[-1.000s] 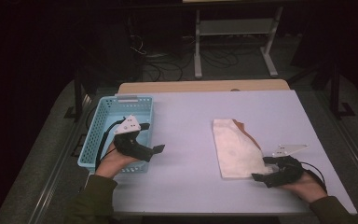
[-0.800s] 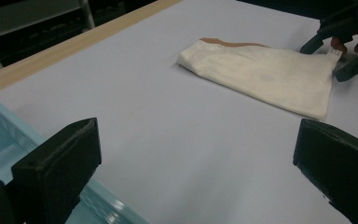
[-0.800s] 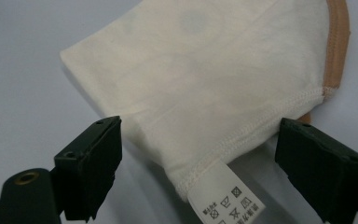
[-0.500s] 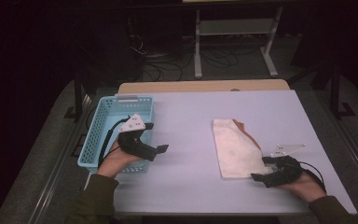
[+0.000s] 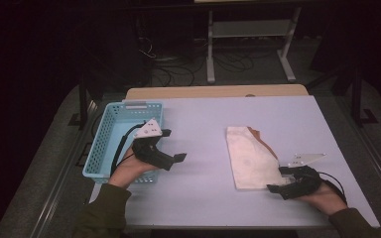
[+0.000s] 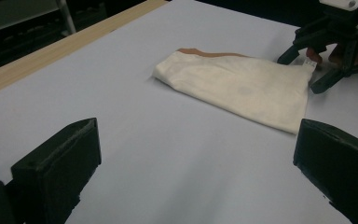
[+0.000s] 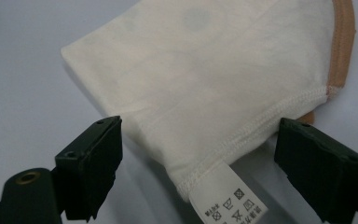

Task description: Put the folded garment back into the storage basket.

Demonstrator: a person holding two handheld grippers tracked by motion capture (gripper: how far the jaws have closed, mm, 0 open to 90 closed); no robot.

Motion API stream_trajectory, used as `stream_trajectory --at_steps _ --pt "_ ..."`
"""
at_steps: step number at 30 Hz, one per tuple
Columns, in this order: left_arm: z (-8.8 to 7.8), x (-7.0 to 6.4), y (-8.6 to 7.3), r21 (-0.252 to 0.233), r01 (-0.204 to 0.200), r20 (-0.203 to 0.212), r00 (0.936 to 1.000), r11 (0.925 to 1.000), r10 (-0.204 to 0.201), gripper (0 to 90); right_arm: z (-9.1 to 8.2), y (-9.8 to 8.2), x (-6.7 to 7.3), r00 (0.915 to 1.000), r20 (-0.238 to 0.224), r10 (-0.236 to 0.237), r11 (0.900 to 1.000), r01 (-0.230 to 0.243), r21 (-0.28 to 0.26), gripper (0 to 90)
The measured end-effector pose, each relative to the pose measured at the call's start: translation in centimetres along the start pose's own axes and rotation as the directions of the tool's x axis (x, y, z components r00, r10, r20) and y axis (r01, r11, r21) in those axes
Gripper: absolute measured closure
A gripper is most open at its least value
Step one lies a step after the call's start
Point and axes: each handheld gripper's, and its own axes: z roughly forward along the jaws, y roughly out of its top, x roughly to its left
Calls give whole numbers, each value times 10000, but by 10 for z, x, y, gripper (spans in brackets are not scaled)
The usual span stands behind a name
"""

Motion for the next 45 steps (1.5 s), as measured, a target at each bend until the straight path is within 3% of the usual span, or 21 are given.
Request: stream_trajectory --at_steps 26,45 --pt "31 -10 25 -157 -309 632 9975 9994 318 0 -1 0 -1 10000 -57 -43 10000 43 -79 144" --pt "50 -23 28 -235 -384 938 9948 9990 405 0 -2 0 -1 10000 -99 12 9999 -13 -128 144"
